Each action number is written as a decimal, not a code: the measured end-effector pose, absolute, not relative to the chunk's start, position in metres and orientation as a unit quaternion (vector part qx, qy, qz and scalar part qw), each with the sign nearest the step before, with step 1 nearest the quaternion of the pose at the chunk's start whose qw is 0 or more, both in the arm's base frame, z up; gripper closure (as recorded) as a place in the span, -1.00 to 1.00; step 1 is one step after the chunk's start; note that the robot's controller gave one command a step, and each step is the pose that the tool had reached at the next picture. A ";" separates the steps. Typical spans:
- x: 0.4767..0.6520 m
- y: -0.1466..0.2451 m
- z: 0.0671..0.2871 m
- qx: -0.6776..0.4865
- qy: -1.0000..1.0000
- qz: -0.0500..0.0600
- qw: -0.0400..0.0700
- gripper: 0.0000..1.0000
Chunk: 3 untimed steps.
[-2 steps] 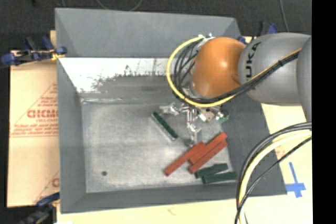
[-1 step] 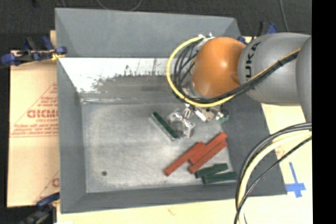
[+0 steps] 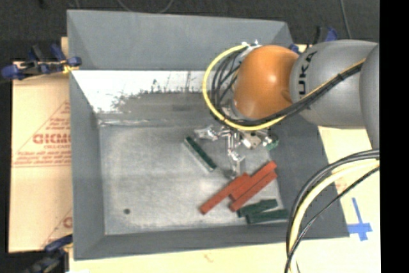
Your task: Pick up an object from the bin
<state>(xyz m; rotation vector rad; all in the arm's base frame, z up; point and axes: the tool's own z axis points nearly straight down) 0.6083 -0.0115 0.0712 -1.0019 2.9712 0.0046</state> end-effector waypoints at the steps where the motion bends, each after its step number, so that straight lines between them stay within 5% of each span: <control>1: 0.579 0.017 0.083 -0.300 0.954 0.001 0.001 -1.00; 2: 0.580 0.016 0.083 -0.298 0.955 0.001 0.002 1.00; 3: 0.555 0.019 0.261 -0.293 0.956 -0.002 0.006 1.00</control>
Offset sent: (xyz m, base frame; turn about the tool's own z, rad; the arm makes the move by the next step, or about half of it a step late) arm -0.0299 0.0263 0.0107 0.0446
